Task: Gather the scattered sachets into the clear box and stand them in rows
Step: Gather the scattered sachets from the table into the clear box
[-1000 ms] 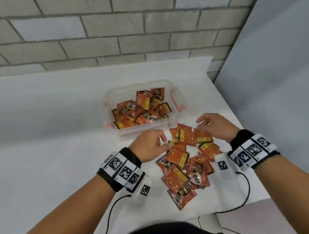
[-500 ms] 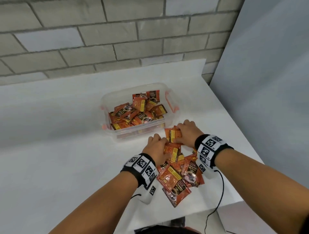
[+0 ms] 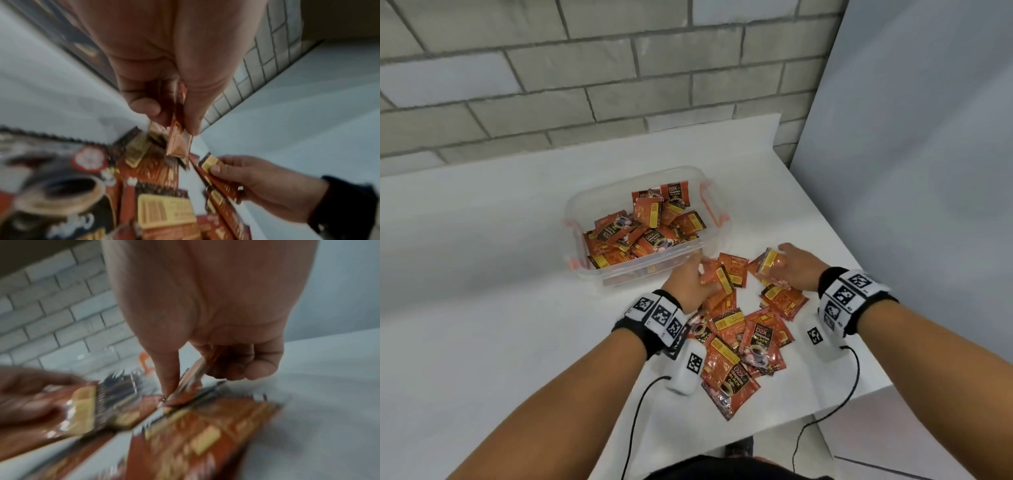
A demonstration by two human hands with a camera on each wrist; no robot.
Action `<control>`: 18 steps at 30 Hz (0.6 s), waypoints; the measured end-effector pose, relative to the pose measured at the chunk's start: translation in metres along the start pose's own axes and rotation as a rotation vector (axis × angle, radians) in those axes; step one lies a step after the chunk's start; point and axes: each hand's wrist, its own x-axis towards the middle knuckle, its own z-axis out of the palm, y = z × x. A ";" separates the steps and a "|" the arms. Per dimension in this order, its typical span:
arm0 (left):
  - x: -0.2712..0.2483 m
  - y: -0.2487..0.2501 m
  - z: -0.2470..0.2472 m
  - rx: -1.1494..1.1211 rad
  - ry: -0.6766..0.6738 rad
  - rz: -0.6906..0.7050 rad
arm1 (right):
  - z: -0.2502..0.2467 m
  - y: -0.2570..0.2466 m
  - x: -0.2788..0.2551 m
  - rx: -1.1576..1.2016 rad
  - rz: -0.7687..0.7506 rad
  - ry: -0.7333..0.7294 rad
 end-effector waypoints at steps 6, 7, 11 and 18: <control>0.035 0.027 0.038 0.274 0.021 -0.105 | 0.018 -0.007 0.009 -0.162 0.044 0.127; 0.037 0.031 0.041 0.318 0.032 -0.123 | 0.018 -0.008 0.009 -0.167 0.052 0.140; 0.041 0.038 0.052 0.364 0.061 -0.145 | 0.016 -0.007 0.007 0.045 0.065 0.140; 0.048 0.039 0.051 0.430 -0.047 -0.124 | -0.004 0.023 -0.001 0.628 0.034 0.197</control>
